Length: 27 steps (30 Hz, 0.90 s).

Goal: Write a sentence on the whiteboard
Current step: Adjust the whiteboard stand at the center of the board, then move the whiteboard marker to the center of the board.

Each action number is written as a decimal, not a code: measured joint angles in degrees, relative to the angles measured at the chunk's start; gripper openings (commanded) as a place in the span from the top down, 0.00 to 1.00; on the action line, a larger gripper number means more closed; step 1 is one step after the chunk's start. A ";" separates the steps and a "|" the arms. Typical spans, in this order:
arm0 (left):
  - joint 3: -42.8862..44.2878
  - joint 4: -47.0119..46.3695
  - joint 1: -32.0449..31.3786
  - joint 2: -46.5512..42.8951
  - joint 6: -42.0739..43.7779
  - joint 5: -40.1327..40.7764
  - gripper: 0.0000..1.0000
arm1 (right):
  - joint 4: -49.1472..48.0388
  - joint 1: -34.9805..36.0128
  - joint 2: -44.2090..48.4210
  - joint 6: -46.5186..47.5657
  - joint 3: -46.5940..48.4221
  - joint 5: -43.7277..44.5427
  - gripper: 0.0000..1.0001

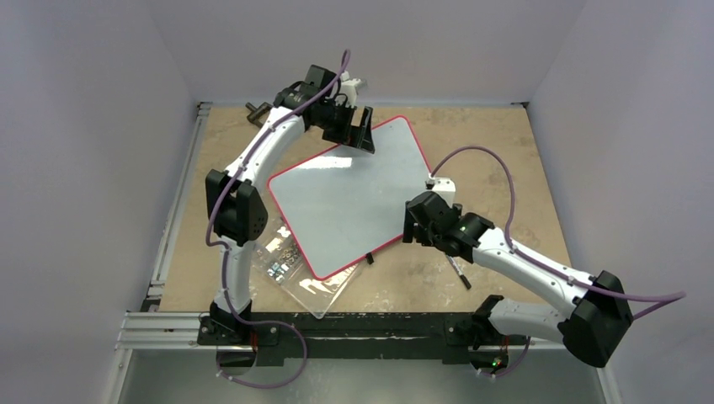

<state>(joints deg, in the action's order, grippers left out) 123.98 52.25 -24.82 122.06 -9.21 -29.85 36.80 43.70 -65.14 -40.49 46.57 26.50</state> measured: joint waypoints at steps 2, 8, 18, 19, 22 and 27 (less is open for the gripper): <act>0.42 0.07 0.00 0.00 -0.02 0.04 0.00 | 0.00 0.00 0.11 -0.09 -0.46 0.63 0.16; 3.89 0.09 0.00 0.00 -0.28 1.14 0.00 | 2.47 0.00 1.77 -5.57 -1.16 5.25 0.14; 4.50 -0.28 0.00 -4.74 -1.31 5.14 0.00 | 9.44 -0.17 3.21 -26.86 -5.99 12.87 0.12; 3.63 -0.35 0.00 -6.36 -1.49 5.44 0.00 | 9.68 -0.24 3.17 -28.72 -6.80 13.25 0.12; 0.15 -0.50 -0.02 -12.13 -1.77 6.23 0.00 | 9.62 -1.01 2.69 -33.00 -8.96 14.32 0.16; -8.63 -2.12 0.00 -23.56 -2.05 6.86 0.00 | 7.17 -3.02 2.12 -36.00 -12.70 14.43 0.21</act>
<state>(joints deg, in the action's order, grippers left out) 115.35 50.13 -24.82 98.50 -11.27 -22.98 43.97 40.69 -63.02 -76.49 33.87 40.93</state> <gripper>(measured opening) 0.998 0.820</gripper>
